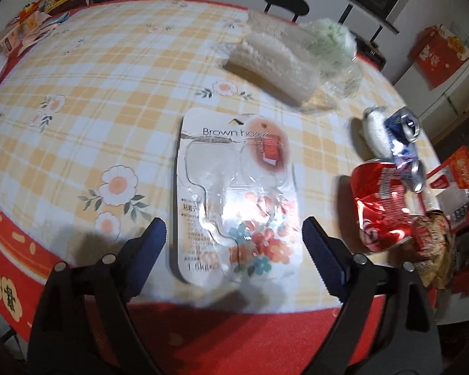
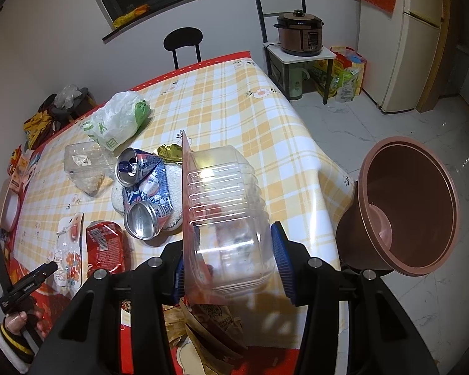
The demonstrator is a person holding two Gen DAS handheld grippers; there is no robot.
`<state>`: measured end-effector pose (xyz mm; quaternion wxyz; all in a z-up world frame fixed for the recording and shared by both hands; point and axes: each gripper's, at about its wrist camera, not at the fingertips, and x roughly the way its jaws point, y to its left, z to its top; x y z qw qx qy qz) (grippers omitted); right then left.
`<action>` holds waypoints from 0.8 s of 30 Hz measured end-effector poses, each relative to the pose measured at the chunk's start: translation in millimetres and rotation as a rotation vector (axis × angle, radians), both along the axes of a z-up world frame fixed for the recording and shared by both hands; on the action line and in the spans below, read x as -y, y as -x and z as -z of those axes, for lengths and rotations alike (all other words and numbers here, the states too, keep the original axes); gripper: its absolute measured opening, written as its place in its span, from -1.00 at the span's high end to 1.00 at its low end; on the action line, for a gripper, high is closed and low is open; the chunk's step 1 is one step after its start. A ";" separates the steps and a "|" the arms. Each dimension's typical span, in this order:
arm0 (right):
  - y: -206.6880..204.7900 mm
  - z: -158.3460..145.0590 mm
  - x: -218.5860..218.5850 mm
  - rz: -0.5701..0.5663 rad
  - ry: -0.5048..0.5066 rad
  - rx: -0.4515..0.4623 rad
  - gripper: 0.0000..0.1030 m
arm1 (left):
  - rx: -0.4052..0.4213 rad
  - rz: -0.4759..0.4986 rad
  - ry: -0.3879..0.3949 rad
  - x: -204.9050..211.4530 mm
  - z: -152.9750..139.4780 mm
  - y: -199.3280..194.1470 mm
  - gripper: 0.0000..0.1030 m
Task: Collect trash
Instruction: 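Grasp the Brown hook package with the left tool while the right tool holds the container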
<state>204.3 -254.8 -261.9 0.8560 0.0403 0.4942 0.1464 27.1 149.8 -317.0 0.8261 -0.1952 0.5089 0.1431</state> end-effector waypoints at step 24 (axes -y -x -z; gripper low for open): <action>-1.4 -9.9 -4.7 0.043 0.048 0.015 0.14 | 0.022 0.007 0.022 -15.1 7.2 -27.9 -0.50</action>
